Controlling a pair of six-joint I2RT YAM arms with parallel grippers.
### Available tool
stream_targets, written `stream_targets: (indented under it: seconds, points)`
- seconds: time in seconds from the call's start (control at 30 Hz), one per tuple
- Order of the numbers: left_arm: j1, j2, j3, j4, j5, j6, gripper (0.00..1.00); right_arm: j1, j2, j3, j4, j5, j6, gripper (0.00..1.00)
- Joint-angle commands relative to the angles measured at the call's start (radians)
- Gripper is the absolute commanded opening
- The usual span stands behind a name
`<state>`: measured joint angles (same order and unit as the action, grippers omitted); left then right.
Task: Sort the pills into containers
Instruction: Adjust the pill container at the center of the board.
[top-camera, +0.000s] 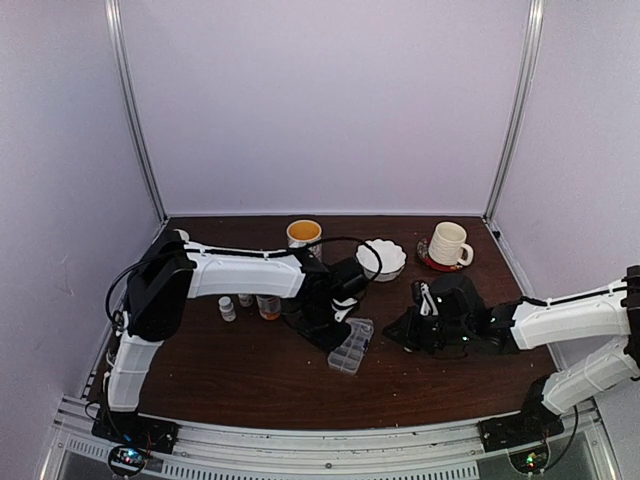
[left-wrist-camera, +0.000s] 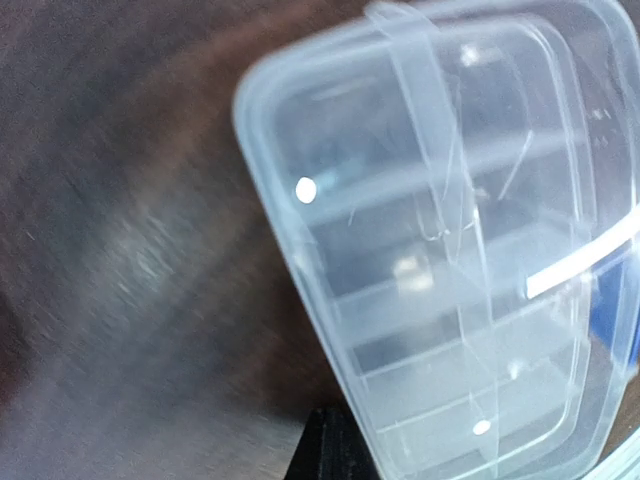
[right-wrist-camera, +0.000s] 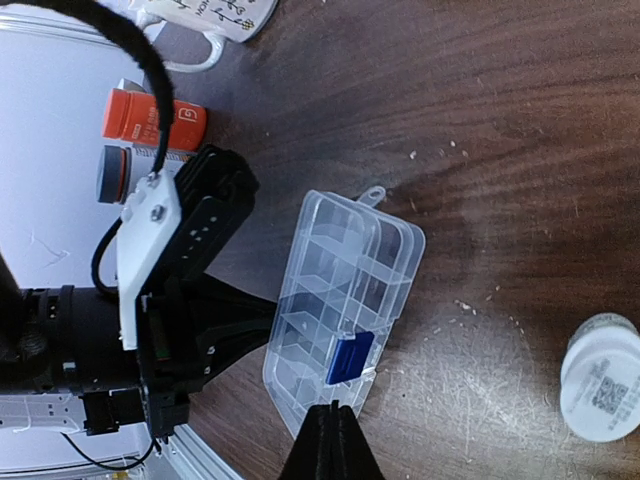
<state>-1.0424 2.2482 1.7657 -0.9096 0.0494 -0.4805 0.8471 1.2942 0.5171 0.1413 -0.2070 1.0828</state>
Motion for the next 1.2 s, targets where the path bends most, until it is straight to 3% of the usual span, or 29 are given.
stream_targets:
  seconds: [0.0, 0.33, 1.17]
  points:
    - [-0.032, -0.073, -0.076, 0.119, -0.016, -0.122, 0.00, 0.052, 0.000, -0.029, -0.001, 0.090, 0.060, 0.00]
    - [-0.026, -0.162, -0.137, 0.160, -0.201, -0.128, 0.00, 0.109, 0.153, -0.007, 0.080, 0.101, 0.093, 0.00]
    - [0.022, -0.130, -0.197, 0.269, -0.014, -0.105, 0.00, 0.162, 0.270, 0.055, 0.159, 0.065, 0.128, 0.00]
